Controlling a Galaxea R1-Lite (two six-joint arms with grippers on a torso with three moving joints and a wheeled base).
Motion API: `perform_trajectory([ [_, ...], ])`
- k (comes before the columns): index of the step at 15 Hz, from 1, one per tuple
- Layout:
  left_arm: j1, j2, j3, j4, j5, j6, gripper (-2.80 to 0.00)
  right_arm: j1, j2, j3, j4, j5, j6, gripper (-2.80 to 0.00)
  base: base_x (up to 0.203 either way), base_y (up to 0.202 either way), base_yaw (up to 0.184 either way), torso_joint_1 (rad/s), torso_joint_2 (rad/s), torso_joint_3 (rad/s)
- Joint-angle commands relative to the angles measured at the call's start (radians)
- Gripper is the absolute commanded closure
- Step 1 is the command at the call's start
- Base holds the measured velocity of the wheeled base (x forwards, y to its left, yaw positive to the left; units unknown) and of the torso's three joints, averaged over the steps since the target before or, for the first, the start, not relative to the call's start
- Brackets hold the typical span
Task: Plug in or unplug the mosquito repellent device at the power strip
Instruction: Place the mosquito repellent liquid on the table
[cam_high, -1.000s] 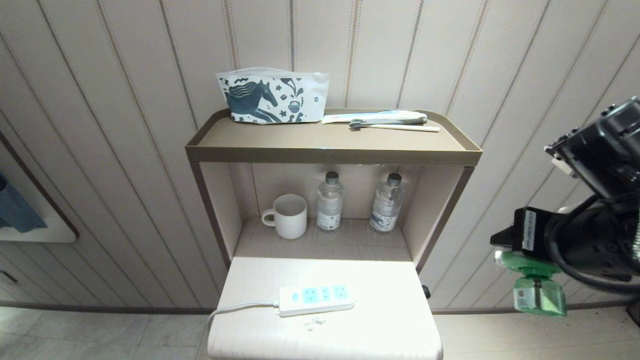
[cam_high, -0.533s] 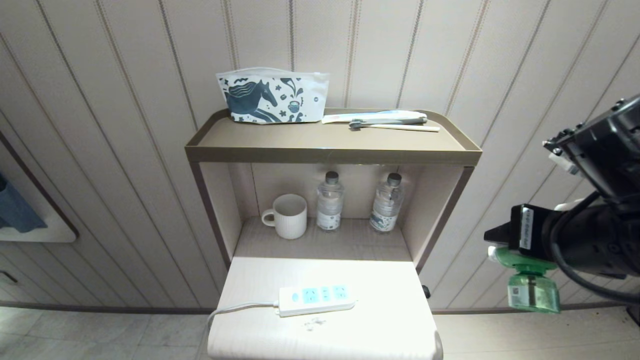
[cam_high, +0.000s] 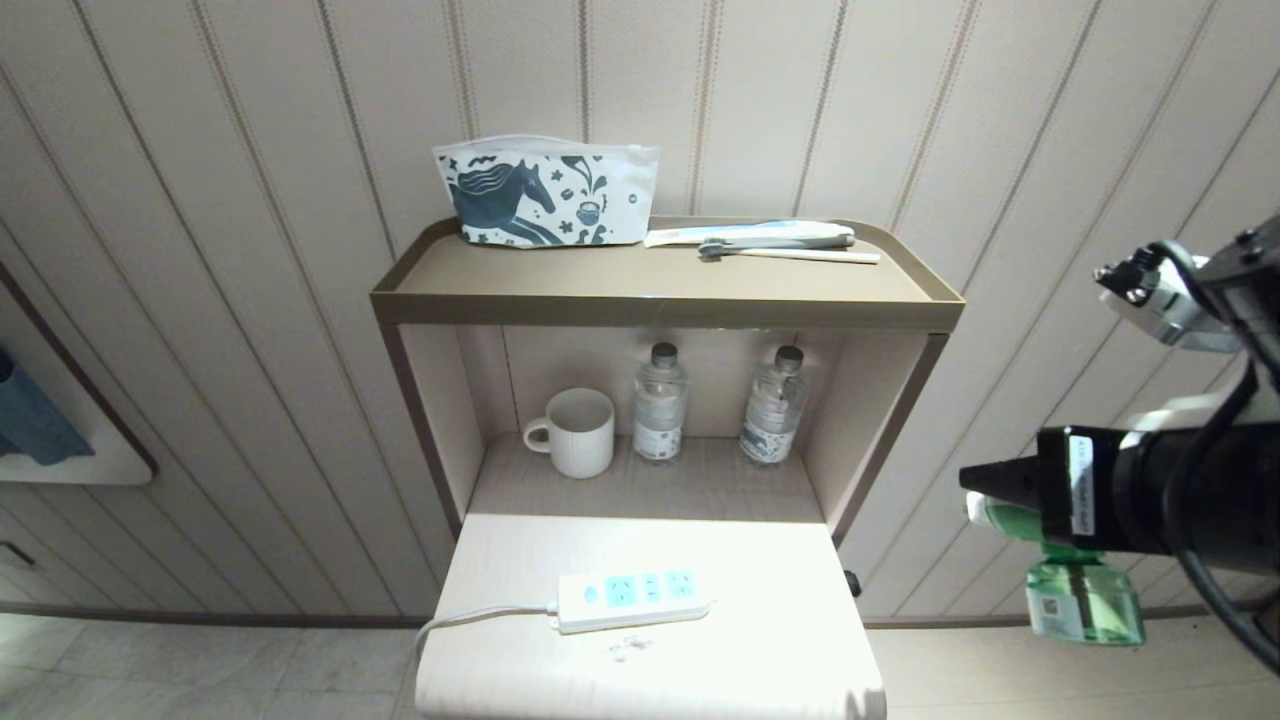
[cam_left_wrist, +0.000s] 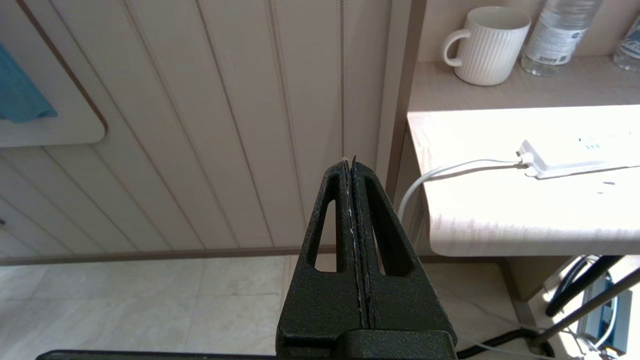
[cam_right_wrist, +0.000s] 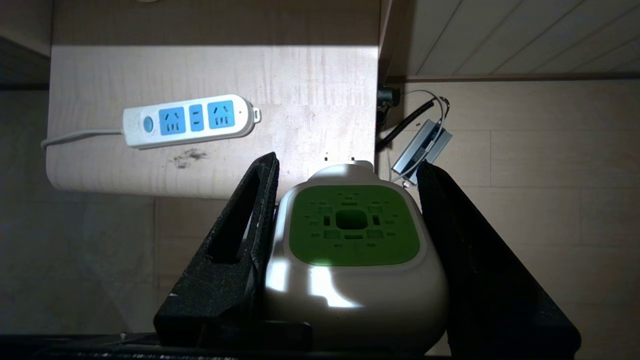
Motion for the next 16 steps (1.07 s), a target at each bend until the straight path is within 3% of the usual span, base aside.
perform_trajectory([
  [1, 0.000, -0.001, 0.001, 0.004, 0.000, 0.001, 0.00, 0.019, -0.030, 0.012, 0.004, -0.007, -0.009, 0.00, 0.000, 0.000, 0.000, 0.000, 0.00, 0.000],
  [4, 0.000, -0.001, 0.001, 0.004, 0.000, 0.000, 0.00, 0.013, -0.068, 0.047, 0.002, -0.019, -0.057, 0.00, 0.000, 0.000, 0.000, 0.000, 0.00, 0.000],
  [16, 0.000, -0.001, 0.001, 0.004, 0.000, 0.000, 0.00, 0.012, -0.059, 0.042, 0.001, -0.052, -0.073, 0.00, 0.000, 0.000, 0.000, 0.000, 0.00, 0.000],
])
